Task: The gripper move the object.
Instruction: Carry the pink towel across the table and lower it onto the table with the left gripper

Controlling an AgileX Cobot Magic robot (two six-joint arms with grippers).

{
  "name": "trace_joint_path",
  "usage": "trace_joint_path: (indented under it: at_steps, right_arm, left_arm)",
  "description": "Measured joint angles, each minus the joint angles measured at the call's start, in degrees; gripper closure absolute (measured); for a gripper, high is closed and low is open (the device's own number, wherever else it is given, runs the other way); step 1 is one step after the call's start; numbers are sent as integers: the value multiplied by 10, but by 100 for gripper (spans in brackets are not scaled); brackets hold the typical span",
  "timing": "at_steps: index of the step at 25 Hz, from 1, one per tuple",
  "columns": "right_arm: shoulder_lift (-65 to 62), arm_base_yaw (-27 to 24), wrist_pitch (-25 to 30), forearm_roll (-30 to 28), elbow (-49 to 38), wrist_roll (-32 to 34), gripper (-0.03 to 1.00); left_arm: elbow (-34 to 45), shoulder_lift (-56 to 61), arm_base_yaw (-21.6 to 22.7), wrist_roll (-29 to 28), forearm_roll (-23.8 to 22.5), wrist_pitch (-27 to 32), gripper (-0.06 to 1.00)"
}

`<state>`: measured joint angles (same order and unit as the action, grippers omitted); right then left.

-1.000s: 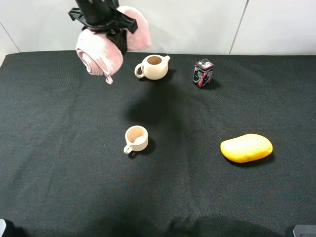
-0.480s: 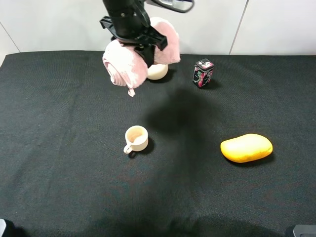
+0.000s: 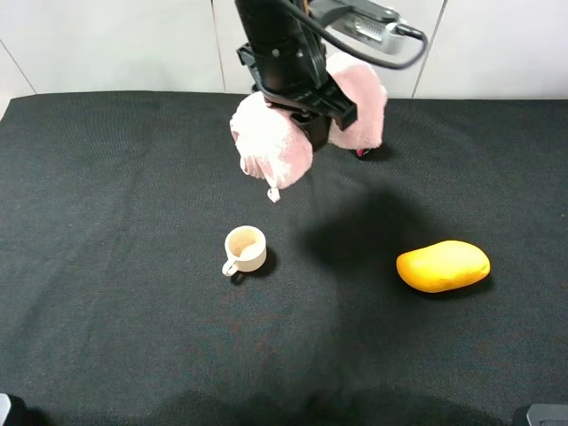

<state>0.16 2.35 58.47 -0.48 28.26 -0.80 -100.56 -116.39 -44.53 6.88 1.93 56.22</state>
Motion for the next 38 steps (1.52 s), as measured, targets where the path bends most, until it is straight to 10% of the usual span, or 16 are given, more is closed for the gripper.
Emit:
trace_joint_path:
  at_steps: [18, 38]
  right_arm:
    - [0, 0, 0, 0, 0, 0, 27]
    - [0, 0, 0, 0, 0, 0, 27]
  left_arm:
    - [0, 0, -100, 12, 0, -44, 41]
    - [-6, -94, -106, 1, 0, -112, 41]
